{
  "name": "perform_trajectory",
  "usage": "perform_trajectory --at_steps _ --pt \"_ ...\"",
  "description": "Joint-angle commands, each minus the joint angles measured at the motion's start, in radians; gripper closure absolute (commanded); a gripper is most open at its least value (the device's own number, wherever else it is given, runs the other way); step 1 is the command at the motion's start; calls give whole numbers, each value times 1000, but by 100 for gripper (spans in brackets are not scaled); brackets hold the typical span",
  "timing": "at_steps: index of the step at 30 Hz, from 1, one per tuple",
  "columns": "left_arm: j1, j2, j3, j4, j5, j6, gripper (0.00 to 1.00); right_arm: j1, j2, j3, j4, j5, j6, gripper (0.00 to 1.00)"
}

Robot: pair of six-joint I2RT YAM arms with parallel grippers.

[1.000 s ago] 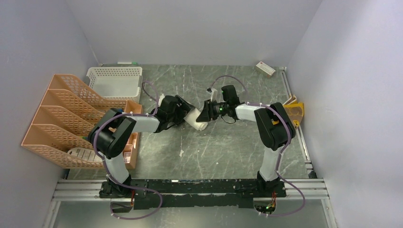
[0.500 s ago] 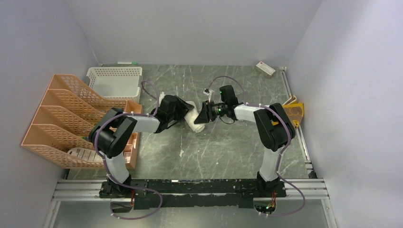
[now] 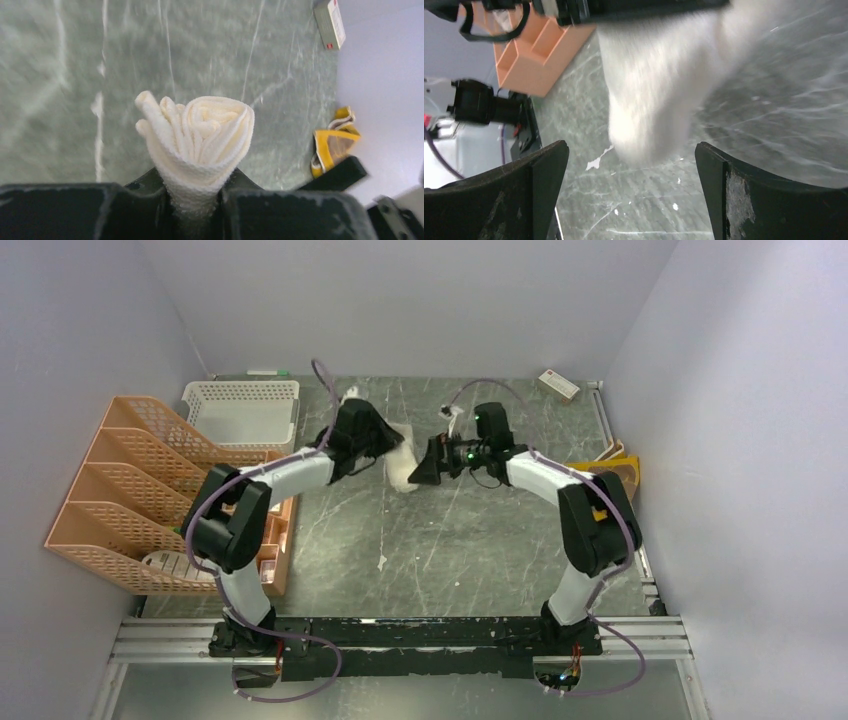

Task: Roll the towels
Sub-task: Pick up the towel at the center of the board, then place the towel in the bin.

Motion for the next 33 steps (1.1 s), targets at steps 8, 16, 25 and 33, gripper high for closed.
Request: perform_trajectory --at_steps 8,16,25,33 --pt "276 13 604 -678 -31 688 90 -117 -459 -37 -45 344 -50 0" --pt "451 56 735 -683 -180 981 86 -114 -634 -319 83 262 59 0" --pt "553 128 632 -384 -199 1184 90 -100 -722 -394 4 245 12 0" --pt "552 344 749 -313 -111 1172 90 -90 -757 -411 -15 245 1 0"
